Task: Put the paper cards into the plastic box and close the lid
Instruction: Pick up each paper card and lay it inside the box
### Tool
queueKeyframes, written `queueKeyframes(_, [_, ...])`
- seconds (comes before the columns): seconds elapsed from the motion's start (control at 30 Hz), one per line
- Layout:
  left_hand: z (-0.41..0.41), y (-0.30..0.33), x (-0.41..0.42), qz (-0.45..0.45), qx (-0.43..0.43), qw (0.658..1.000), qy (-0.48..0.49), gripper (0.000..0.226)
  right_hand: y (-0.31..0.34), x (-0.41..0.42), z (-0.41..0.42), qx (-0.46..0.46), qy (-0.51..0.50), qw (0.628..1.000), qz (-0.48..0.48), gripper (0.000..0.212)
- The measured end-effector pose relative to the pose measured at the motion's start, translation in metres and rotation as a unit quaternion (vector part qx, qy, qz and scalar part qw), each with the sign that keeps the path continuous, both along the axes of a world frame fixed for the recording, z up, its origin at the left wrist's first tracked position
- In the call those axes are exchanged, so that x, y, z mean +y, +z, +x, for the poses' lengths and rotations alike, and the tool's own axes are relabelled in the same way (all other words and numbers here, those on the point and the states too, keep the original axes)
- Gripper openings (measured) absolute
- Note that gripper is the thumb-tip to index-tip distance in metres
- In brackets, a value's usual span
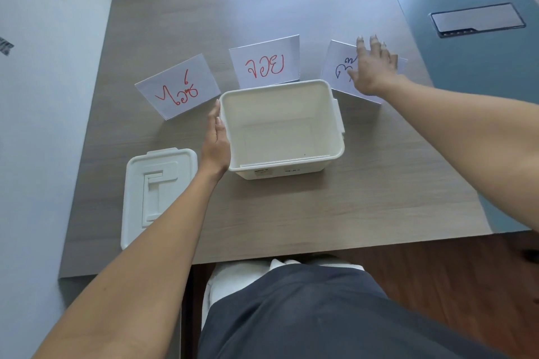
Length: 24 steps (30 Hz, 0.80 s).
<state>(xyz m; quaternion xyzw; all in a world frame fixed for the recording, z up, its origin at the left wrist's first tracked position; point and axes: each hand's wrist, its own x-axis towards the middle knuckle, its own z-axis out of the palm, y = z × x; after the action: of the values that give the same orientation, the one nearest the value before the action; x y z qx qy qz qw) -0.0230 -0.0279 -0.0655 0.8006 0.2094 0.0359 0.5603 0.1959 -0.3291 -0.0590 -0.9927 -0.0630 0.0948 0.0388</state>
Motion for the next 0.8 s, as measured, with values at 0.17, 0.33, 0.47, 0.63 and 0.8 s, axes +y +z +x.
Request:
queueKeyframes(0.17, [0.000, -0.001, 0.001, -0.003, -0.010, 1.000, -0.001, 0.046, -0.006, -0.006, 0.004, -0.057, 0.012, 0.998, -0.035, 0.061])
queueKeyframes(0.33, [0.000, -0.001, 0.001, -0.015, -0.012, 1.000, 0.001, 0.046, 0.001, -0.006, -0.003, -0.031, 0.015, 0.999, 0.023, 0.038])
queueKeyframes(0.47, [-0.001, -0.002, 0.003, -0.012, -0.009, 1.000, 0.003, 0.045, 0.010, 0.000, -0.016, -0.047, 0.009, 0.997, 0.064, 0.033])
queueKeyframes(0.63, [-0.001, -0.003, 0.001, -0.018, -0.012, 1.000, 0.009, 0.046, 0.029, 0.012, -0.039, -0.138, 0.001, 0.983, 0.124, 0.038])
queueKeyframes(0.8, [-0.001, -0.005, 0.002, -0.020, -0.017, 1.000, 0.013, 0.046, 0.048, 0.030, -0.057, -0.288, 0.062, 0.944, 0.146, 0.041])
